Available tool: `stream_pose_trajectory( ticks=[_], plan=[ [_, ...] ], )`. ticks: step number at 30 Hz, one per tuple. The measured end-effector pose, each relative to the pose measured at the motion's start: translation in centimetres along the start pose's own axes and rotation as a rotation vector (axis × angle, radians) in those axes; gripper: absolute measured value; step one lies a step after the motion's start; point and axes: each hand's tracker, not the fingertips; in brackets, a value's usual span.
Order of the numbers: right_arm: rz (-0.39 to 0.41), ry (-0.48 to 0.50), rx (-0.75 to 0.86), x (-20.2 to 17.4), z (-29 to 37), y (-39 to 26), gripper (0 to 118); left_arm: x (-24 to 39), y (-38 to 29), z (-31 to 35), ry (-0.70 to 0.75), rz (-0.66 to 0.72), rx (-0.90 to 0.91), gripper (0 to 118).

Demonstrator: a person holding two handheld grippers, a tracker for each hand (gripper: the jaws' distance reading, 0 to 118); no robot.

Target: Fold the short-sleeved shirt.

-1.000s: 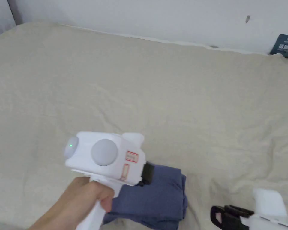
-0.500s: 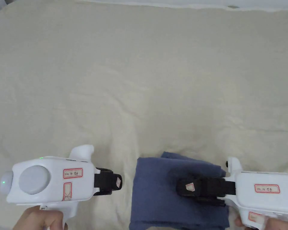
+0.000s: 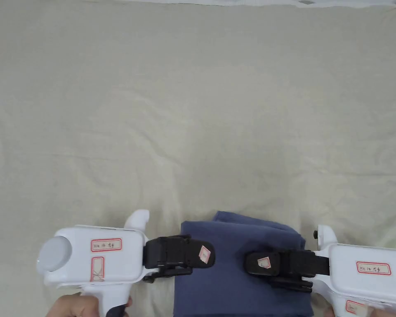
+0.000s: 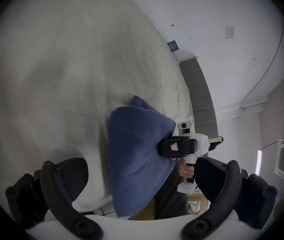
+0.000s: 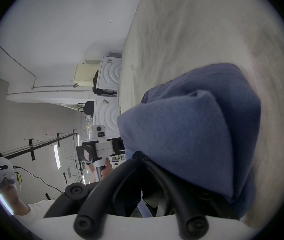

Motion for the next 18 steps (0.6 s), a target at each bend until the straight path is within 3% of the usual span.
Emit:
stream_pose_trajectory(
  ticks=[3, 7, 8, 9, 10, 11, 13, 18],
  plan=[
    [-0.003, 0.002, 0.006, -0.2, 0.0, -0.1, 0, 0.2, -0.1, -1.6, -0.084, -0.04, 0.013, 118],
    [-0.002, -0.032, 0.003, -1.0, 0.0, -0.1, 0, 0.4, -0.3, -1.5, -0.078, -0.044, 0.018, 117],
    [0.014, -0.06, 0.009, -1.5, 0.2, -0.3, 0, 0.3, -0.2, -1.0, -0.084, -0.023, 0.016, 111],
    [0.028, -0.075, 0.011, -2.0, 0.4, -0.4, 0, -0.1, 0.0, -0.4, -0.052, -0.025, 0.036, 76],
    [0.037, -0.08, 0.01, -2.5, 0.8, -0.5, 0, -0.4, 0.0, -0.1, 0.029, -0.048, 0.051, 27],
    [0.039, -0.081, 0.015, -2.9, 1.3, -0.7, 0, -0.6, -0.1, 0.1, 0.026, -0.056, 0.072, 21],
    [0.047, -0.099, 0.042, -3.8, 2.4, -1.0, 0, -1.1, -0.3, 0.7, -0.033, 0.019, 0.043, 21],
    [0.064, -0.13, 0.126, -5.3, 6.2, -0.6, 0, -1.6, 0.5, 6.0, -0.006, 0.014, 0.079, 21]
  ],
)
